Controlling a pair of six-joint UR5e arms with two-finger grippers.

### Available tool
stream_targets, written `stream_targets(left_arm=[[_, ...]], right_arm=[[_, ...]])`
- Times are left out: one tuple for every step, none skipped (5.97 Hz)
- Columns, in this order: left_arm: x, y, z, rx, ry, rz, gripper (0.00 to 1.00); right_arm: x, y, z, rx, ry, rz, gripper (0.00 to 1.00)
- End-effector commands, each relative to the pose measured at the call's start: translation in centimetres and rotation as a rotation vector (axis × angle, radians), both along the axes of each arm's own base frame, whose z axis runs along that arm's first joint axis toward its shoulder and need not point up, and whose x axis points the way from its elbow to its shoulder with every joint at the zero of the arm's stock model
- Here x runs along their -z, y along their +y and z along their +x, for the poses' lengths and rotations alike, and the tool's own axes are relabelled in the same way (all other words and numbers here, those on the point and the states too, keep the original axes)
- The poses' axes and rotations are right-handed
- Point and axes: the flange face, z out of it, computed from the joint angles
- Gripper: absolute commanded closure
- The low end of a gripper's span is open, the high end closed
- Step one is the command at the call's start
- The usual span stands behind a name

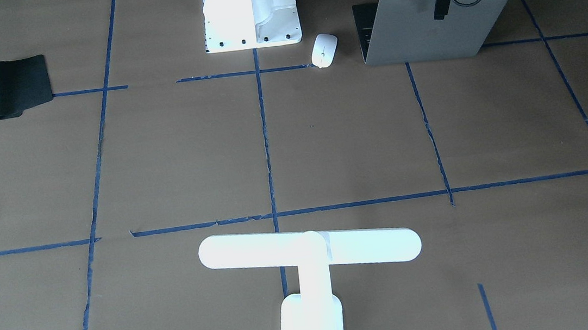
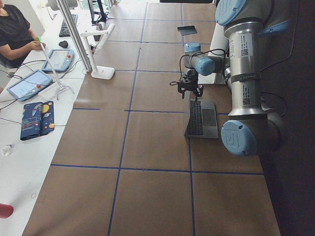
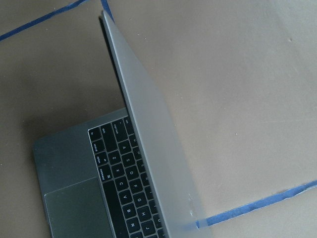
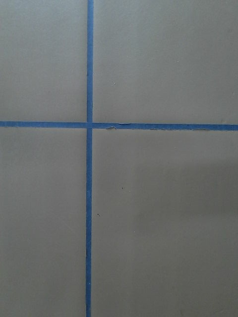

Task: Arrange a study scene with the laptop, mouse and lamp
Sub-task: 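Reach the left gripper down and grasp the grey laptop's edge, then lift and carry the laptop with the left gripper toward the lamp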

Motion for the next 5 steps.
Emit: stream_targets(left_arm=[[-0.3,0.0,-0.3,0.004,-0.043,-0.003,0.88],[-0.1,0.0,-1.2,0.009,-0.077,-0.016,0.98],[1.1,-1.6,-3.9,0.083,-0.061,-0.009,1.0],[0.9,-2.7,-5.6,0.125,-0.084,-0.018,1.0],[1.7,-4.7,-7.4,0.149,-0.071,0.021,1.0]], right_arm=[[0.0,0.0,0.1,-0.002,0.0,0.0,0.0],[0.1,0.0,0.1,-0.003,0.0,0.003,0.0],[0.1,0.0,0.2,-0.005,0.0,0.003,0.0],[0.2,0.0,0.2,-0.005,0.0,0.005,0.0],[0.4,0.1,0.3,-0.007,-0.001,0.007,0.0]])
